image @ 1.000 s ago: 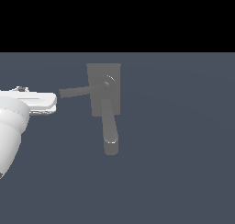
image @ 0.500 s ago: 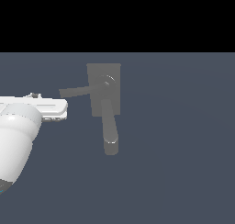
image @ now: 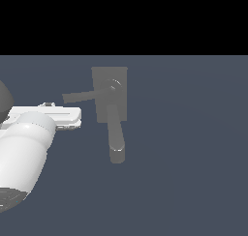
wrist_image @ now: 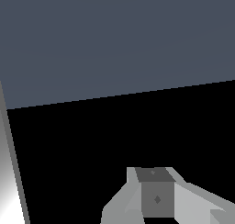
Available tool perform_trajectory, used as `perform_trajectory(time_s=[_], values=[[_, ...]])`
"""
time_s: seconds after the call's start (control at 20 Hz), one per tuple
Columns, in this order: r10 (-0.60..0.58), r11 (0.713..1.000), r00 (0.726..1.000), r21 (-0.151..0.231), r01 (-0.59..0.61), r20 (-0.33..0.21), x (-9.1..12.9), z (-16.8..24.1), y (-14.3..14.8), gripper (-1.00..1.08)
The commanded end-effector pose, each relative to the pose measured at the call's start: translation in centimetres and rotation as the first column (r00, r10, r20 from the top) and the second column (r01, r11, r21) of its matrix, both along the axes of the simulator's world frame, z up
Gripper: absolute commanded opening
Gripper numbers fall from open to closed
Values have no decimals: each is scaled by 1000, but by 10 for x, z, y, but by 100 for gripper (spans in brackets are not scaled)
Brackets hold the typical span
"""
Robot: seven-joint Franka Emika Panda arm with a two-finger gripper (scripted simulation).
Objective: Turn on the faucet by rotating a designated handle.
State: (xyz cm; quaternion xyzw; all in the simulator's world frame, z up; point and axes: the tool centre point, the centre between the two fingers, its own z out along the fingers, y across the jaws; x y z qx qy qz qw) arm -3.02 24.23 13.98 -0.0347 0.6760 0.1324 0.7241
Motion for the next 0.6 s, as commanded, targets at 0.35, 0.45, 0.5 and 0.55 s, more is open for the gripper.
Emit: perform_trajectory(time_s=[0.35, 0.45, 0.5, 0.55], values=[[-32, 997, 999, -64, 30, -22, 6, -12, -30, -100], [-41, 996, 999, -78, 40, -22, 9, -13, -38, -100], [-48, 995, 999, -87, 46, -20, 11, -12, -43, -100], [-56, 994, 998, -96, 55, -18, 13, -12, -49, -100]])
